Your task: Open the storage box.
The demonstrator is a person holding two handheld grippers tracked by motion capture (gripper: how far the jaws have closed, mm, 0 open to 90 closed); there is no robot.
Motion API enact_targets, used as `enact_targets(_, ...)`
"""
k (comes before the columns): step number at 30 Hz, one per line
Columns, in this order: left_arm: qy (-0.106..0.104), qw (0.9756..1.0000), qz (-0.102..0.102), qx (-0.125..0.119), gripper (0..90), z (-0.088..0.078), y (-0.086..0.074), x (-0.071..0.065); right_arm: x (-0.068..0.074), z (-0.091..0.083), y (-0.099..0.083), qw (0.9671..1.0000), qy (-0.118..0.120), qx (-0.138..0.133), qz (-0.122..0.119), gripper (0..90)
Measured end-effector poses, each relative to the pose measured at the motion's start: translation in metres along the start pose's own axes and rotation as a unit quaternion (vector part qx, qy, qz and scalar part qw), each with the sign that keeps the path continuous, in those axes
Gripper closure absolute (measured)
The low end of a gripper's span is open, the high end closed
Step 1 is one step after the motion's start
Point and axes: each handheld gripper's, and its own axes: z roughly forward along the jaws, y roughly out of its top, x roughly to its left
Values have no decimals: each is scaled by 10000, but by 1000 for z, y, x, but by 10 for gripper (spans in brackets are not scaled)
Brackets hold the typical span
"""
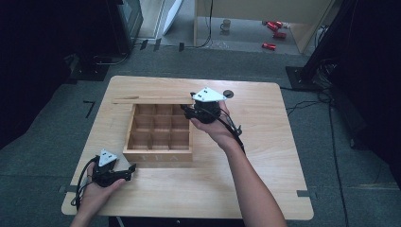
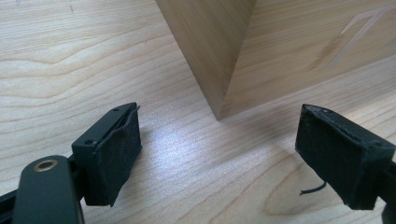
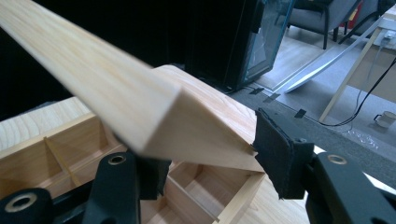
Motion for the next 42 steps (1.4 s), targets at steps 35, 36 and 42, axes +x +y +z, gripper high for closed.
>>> enact_targets(35,23,10000,18,18,150,1,1,0,-42,41,29,9960,-456,-409,651,626)
enact_targets(36,22,10000,18,18,150,1,1,0,-44,43,30,9959,-468,-404,666,630)
enact_targets(42,11,10000,10,2,151,1,1,0,-49,51,35,9947,-592,-356,761,647)
